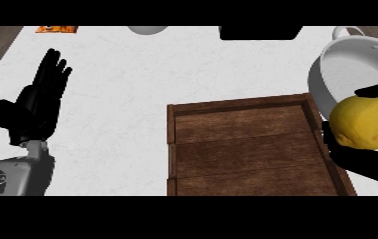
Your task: Pick the lemon from the tray and place it in the pot
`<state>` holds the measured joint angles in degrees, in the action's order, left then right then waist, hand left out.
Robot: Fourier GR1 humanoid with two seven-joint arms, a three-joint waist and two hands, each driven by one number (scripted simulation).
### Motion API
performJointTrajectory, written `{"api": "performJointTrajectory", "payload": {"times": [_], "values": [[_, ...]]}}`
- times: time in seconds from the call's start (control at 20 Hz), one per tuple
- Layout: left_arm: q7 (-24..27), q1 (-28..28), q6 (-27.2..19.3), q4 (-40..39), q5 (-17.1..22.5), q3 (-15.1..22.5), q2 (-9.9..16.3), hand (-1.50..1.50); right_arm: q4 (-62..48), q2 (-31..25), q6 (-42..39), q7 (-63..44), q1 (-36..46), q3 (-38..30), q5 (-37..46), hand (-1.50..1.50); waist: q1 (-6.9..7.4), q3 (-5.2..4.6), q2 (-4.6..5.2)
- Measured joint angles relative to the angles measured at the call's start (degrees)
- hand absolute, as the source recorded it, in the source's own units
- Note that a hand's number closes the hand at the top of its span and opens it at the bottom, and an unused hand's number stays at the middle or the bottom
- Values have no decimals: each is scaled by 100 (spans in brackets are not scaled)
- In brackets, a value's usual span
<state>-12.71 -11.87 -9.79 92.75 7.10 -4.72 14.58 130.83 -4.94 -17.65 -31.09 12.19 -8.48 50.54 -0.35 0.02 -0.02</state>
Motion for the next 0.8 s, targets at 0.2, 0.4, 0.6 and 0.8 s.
{"api": "performJointTrajectory", "payload": {"times": [0.2, 0.4, 0.6, 0.8], "values": [[98, 82, 9, 14, -91, 32, -80, 0, -490, -322, 72, 282, 216, -860, -724, 150, 20, -1, 1], [-10, -1, 37, 41, -106, 30, -84, 0, -1479, -681, 312, 680, 543, -1516, -1165, 150, 39, 0, 7], [-56, -16, 76, 78, -81, -19, -77, 0, -2407, -927, 680, 1393, 637, -1972, -1495, 150, 54, 2, 12], [45, -30, 129, -21, -66, -32, -92, 0, -2979, -1490, 1147, 1832, 540, -1881, -504, 150, 110, -1, 46]]}}
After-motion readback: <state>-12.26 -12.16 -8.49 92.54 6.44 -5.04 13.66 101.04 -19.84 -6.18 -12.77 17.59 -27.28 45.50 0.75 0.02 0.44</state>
